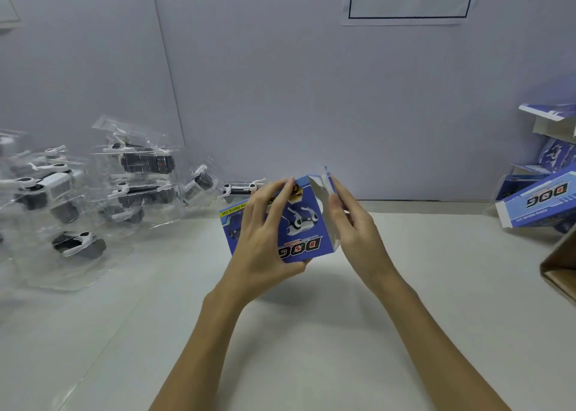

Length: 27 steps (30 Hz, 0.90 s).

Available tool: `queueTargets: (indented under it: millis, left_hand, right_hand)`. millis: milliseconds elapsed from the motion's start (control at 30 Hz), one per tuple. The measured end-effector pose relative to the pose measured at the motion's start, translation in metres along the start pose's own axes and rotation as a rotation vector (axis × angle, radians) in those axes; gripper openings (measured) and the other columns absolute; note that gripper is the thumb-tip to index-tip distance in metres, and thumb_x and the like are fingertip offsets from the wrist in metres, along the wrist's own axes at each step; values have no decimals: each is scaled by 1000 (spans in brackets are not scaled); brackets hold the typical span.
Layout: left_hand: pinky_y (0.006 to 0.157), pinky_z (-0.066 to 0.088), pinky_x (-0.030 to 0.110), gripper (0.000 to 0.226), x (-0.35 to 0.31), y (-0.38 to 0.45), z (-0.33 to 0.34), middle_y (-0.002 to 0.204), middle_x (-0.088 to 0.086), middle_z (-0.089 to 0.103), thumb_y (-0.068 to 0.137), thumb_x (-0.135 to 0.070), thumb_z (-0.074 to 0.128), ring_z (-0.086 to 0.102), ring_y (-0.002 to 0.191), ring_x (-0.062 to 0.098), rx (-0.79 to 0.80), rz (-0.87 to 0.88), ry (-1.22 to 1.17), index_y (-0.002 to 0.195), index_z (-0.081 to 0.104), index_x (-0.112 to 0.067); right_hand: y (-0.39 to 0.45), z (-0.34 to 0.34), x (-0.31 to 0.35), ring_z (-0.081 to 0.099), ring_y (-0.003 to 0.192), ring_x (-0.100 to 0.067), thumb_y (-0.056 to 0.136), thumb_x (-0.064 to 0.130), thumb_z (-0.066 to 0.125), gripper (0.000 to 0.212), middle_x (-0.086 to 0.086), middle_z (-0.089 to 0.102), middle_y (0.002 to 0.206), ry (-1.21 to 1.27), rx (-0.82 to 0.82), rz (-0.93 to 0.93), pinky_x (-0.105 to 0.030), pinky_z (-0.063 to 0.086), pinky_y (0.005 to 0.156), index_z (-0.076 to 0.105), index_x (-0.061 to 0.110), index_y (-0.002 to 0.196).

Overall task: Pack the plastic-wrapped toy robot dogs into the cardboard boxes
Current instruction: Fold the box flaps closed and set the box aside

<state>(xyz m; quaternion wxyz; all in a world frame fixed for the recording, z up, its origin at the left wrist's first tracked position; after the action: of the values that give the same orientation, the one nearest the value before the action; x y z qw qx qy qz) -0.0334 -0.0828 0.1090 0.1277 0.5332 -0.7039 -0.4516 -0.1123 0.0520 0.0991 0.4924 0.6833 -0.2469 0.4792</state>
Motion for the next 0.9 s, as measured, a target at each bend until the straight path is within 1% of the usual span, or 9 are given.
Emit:
queueTargets:
  millis: [100, 167, 267, 333, 367, 433, 533, 733, 900]
  left_hand:
    - [123, 35, 48, 123, -1, -1, 7, 164, -6, 24, 67, -34, 98, 21, 154, 16, 55, 6, -2, 164, 24, -19]
    - [124, 35, 42, 122, 0, -2, 10, 164, -5, 23, 67, -35, 98, 21, 153, 16, 66, 3, 6, 163, 26, -21]
    - [123, 32, 34, 122, 2, -4, 13, 164, -6, 22, 66, -36, 99, 20, 153, 15, 72, 5, 14, 163, 24, -27]
    - [123, 30, 30, 122, 2, -4, 14, 164, -5, 22, 66, -37, 99, 19, 153, 15, 60, 17, 27, 163, 25, -27]
    - [122, 30, 32, 121, 1, -4, 15, 164, -4, 23, 66, -38, 99, 19, 153, 17, 51, 25, 37, 163, 26, -26]
    - [122, 34, 40, 120, -1, -4, 15, 163, -3, 24, 65, -39, 99, 21, 153, 20, 34, 43, 51, 162, 29, -25]
    - [120, 39, 49, 119, -3, -5, 16, 163, 0, 25, 64, -41, 99, 24, 152, 25, 20, 60, 79, 160, 31, -25]
    - [121, 33, 50, 113, -7, -6, 11, 163, 3, 27, 64, -46, 96, 27, 150, 29, -9, 83, 158, 157, 33, -36]
    - [119, 33, 53, 102, -14, -7, 12, 163, 8, 28, 65, -45, 95, 28, 148, 34, -25, 118, 194, 151, 41, -42]
  right_hand:
    - [-1, 6, -3, 69, 117, -9, 98, 45, 46, 62, 11, 64, 135, -48, 43, -2, -32, 64, 76, 32, 43, 159]
    - [0, 5, -7, 69, 116, -7, 98, 42, 48, 63, 9, 63, 137, -62, 45, -8, -29, 64, 75, 32, 42, 159]
    - [1, 1, -12, 69, 116, -11, 99, 40, 50, 62, 4, 63, 139, -74, 25, -12, -31, 65, 75, 35, 40, 159]
    - [0, -2, -14, 70, 115, -11, 101, 37, 51, 59, 5, 65, 137, -101, 2, -26, -31, 65, 74, 36, 40, 158]
    - [0, -4, -15, 71, 113, -11, 101, 36, 52, 58, 6, 66, 135, -116, -10, -34, -31, 65, 73, 37, 40, 158]
    - [0, -6, -17, 72, 111, -11, 100, 36, 52, 58, 7, 68, 131, -123, -23, -40, -32, 65, 73, 39, 40, 157]
    - [0, -7, -20, 73, 111, -15, 98, 39, 53, 59, 5, 69, 132, -92, -24, -31, -36, 66, 76, 40, 40, 156]
    - [-1, 2, -21, 68, 121, -22, 100, 39, 51, 58, -2, 61, 141, -50, 19, -18, -50, 64, 85, 39, 41, 157]
    - [-2, 13, -19, 64, 127, -19, 112, 27, 37, 51, -1, 53, 147, -39, 107, -29, -41, 63, 90, 30, 47, 158]
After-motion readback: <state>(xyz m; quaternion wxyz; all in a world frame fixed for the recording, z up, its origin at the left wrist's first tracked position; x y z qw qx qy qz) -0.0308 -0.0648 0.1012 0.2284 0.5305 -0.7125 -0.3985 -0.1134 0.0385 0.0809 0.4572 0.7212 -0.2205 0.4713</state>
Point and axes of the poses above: each hand's wrist, its own y-axis towards the middle knuckle, its own z-axis out of the palm, x = y × z, the point moved 10 cm from there along y, towards the middle knuckle
